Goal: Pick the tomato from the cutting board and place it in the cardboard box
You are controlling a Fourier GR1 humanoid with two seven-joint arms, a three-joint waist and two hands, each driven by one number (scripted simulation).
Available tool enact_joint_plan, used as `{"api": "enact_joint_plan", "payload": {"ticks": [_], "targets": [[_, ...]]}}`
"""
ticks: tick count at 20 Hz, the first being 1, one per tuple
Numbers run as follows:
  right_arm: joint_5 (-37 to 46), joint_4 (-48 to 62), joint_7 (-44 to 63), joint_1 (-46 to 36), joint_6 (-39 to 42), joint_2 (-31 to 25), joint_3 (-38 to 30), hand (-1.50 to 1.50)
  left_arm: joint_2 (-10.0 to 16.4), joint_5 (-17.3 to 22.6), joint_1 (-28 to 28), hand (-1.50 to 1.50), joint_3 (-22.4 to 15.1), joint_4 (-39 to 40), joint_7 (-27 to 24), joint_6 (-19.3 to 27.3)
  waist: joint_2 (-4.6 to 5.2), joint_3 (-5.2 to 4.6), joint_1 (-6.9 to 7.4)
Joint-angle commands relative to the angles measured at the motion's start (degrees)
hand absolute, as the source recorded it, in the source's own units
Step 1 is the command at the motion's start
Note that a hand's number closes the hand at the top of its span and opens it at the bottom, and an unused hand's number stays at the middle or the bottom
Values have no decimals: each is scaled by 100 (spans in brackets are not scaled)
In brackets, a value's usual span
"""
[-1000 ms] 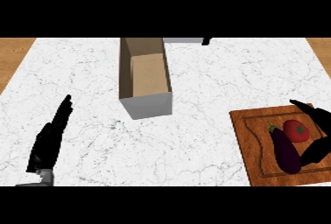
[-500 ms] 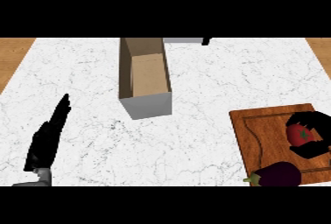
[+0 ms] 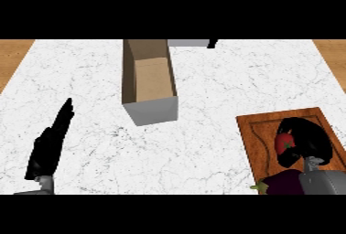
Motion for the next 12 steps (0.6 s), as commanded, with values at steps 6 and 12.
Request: {"api": "enact_joint_plan", "payload": {"ticks": [6, 12], "targets": [[2092, -1818, 3308, 695, -320, 1740, 2179, 150, 15, -1, 47, 0, -32, -267, 257, -60, 14, 77, 38], [2321, -2756, 4352, -88, 546, 1765, 2654, 150, -56, -67, -150, 0, 17, 156, 24, -32, 62, 82, 86]]}}
